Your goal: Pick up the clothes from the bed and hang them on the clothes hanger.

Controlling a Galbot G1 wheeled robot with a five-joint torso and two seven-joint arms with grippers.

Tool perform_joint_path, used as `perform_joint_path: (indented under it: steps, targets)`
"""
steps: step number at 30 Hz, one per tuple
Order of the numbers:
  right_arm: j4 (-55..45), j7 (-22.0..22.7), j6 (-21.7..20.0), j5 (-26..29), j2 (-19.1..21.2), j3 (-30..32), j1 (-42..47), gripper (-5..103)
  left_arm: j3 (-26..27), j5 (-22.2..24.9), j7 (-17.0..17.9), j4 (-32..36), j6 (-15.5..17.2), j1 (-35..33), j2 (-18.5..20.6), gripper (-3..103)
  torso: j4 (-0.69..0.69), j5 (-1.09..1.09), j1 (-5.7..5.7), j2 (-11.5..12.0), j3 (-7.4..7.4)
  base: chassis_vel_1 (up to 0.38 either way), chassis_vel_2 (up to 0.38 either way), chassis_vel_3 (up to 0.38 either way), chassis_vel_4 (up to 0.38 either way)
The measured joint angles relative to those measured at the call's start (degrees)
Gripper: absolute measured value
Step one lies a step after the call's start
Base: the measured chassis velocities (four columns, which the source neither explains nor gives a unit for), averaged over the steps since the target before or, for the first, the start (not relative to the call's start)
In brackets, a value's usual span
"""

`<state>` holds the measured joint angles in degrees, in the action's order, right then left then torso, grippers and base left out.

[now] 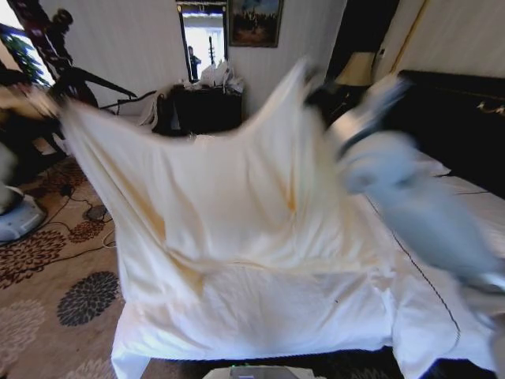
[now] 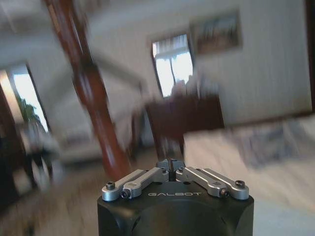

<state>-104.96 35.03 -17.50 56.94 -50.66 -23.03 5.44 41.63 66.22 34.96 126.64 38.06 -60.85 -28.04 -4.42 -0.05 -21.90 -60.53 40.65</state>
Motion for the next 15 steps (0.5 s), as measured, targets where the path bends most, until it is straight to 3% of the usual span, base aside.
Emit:
perform_joint_path:
  steps: [1, 3, 4, 8, 15]
  targets:
    - [4.27, -0.59, 0.33, -1.64, -2.17, -2.06, 0.78, 0, -6.56, -3.02, 0.07, -2.98, -0.19, 1.77, -3.70, 1, -0.02, 0.04, 0.01, 0.00, 0.00, 0.000, 0.000, 0.000, 0.000]
    - [11.70, -1.69, 1.35, -4.20, -5.53, -4.07, 1.99, 0, -14.18, -6.62, 0.39, -7.99, -0.64, 4.91, -9.36, 1, -0.06, -0.02, -0.01, 0.01, 0.01, 0.000, 0.000, 0.000, 0.000]
    - [11.70, -1.69, 1.35, -4.20, -5.53, -4.07, 1.99, 0, -14.18, -6.62, 0.39, -7.99, -0.64, 4.91, -9.36, 1, -0.06, -0.02, -0.01, 0.01, 0.01, 0.000, 0.000, 0.000, 0.000]
    - [24.12, -5.01, 3.38, -10.18, -12.19, -5.30, 3.50, 0, -22.04, -8.56, 2.65, -16.94, -1.13, 12.35, -18.69, 1, -0.07, 0.04, 0.00, 0.01, 0.00, 0.000, 0.000, 0.000, 0.000]
    - [34.64, -8.00, 6.78, -18.35, -19.46, -4.52, 4.44, 0, -25.88, -8.28, 6.13, -26.68, -1.18, 20.30, -25.38, 1, 0.00, 0.06, 0.01, 0.00, -0.01, 0.000, 0.000, 0.000, 0.000]
